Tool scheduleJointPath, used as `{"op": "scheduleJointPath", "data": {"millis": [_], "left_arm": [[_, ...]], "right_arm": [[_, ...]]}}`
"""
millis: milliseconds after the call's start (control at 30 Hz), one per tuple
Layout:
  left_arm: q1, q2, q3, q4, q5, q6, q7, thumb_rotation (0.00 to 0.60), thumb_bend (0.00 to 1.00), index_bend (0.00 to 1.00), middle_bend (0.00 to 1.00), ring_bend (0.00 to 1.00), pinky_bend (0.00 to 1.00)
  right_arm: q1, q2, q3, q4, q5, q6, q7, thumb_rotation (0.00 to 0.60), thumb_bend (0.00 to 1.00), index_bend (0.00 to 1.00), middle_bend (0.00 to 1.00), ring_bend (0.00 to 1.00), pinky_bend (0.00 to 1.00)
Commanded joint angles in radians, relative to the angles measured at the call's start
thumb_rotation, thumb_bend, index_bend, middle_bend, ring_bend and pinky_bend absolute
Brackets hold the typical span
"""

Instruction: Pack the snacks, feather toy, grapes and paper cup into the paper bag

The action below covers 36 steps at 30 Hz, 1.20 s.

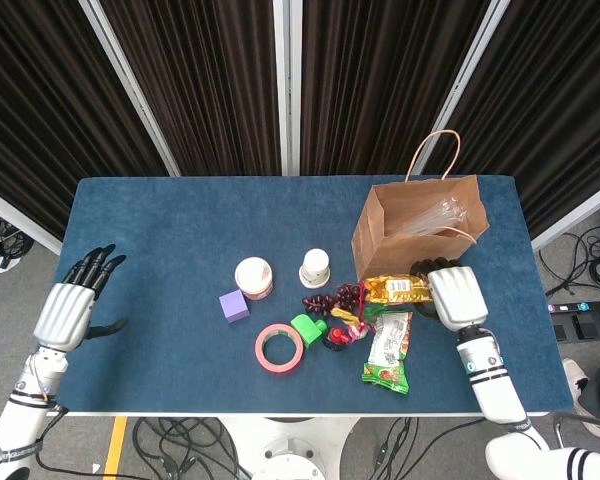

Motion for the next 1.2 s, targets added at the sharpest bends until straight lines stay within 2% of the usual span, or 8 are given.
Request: {"op": "scheduleJointPath", "data": {"millis": [33, 233, 500, 633, 733, 1033, 1200], "left_arm": [[-0.002, 0.001, -0.001, -0.005, 0.002, 0.001, 0.007, 0.6, 0.15, 0.16, 0.14, 0.05, 0.18], [-0.006, 0.005, -0.004, -0.018, 0.005, 0.002, 0.019, 0.6, 0.15, 0.16, 0.14, 0.05, 0.18], [-0.006, 0.011, -0.007, -0.025, 0.0, 0.003, 0.02, 0.6, 0.15, 0.16, 0.14, 0.05, 0.18], [-0.003, 0.011, -0.008, -0.02, -0.003, 0.006, 0.01, 0.6, 0.15, 0.16, 0.14, 0.05, 0.18], [0.0, 0.01, -0.008, -0.017, -0.007, 0.008, 0.007, 0.6, 0.15, 0.16, 0.14, 0.05, 0.18], [0.001, 0.012, -0.015, -0.003, -0.018, 0.009, -0.007, 0.6, 0.15, 0.16, 0.14, 0.05, 0.18], [-0.001, 0.01, -0.011, -0.003, -0.014, 0.003, -0.003, 0.6, 0.15, 0.16, 0.14, 0.05, 0.18]], "right_arm": [[0.016, 0.075, 0.03, -0.19, -0.074, 0.041, -0.056, 0.6, 0.28, 0.59, 0.44, 0.37, 0.54], [0.082, 0.078, 0.09, -0.35, -0.083, 0.038, -0.171, 0.6, 0.28, 0.59, 0.44, 0.37, 0.54], [0.187, 0.049, 0.223, -0.424, -0.028, 0.068, -0.3, 0.6, 0.29, 0.59, 0.44, 0.37, 0.54], [0.235, 0.048, 0.31, -0.381, 0.037, 0.105, -0.344, 0.6, 0.29, 0.59, 0.44, 0.37, 0.54], [0.249, 0.059, 0.346, -0.328, 0.073, 0.13, -0.355, 0.6, 0.29, 0.59, 0.44, 0.37, 0.54], [0.249, 0.101, 0.369, -0.113, 0.151, 0.156, -0.31, 0.6, 0.31, 0.59, 0.44, 0.37, 0.54], [0.248, 0.117, 0.366, -0.038, 0.189, 0.139, -0.266, 0.6, 0.32, 0.59, 0.44, 0.37, 0.54]]}}
